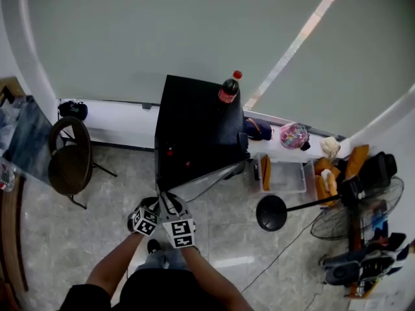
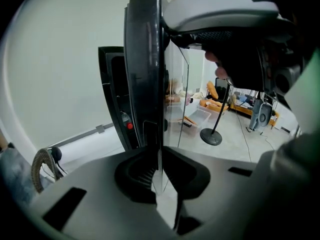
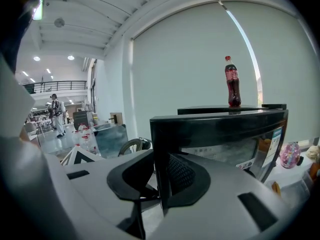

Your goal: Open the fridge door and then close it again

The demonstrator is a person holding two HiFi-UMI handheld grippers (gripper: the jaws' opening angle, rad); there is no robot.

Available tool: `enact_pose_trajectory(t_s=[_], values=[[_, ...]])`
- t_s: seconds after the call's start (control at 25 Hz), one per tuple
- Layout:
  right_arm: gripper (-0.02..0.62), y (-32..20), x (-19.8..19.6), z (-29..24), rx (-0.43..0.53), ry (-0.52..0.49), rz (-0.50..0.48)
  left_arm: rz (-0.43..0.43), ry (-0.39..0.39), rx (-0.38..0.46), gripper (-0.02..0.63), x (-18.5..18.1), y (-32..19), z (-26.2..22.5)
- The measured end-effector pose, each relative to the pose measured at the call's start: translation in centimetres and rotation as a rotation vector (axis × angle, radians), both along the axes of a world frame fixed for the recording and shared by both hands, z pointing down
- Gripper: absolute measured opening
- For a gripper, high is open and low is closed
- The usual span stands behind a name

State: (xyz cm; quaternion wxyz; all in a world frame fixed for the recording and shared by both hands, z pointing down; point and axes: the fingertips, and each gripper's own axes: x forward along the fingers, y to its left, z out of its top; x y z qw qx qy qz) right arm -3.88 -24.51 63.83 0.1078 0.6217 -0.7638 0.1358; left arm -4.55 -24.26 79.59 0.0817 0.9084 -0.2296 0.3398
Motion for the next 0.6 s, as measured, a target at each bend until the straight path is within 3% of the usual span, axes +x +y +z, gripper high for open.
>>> enact_pose_trajectory(t_s=[0.6], values=[[0.046,-6.5,0.6,1.6,-0.052,-0.002,0.013,-0.032,-0.019,0.008,0.028,-0.4,-7.0,0.1]])
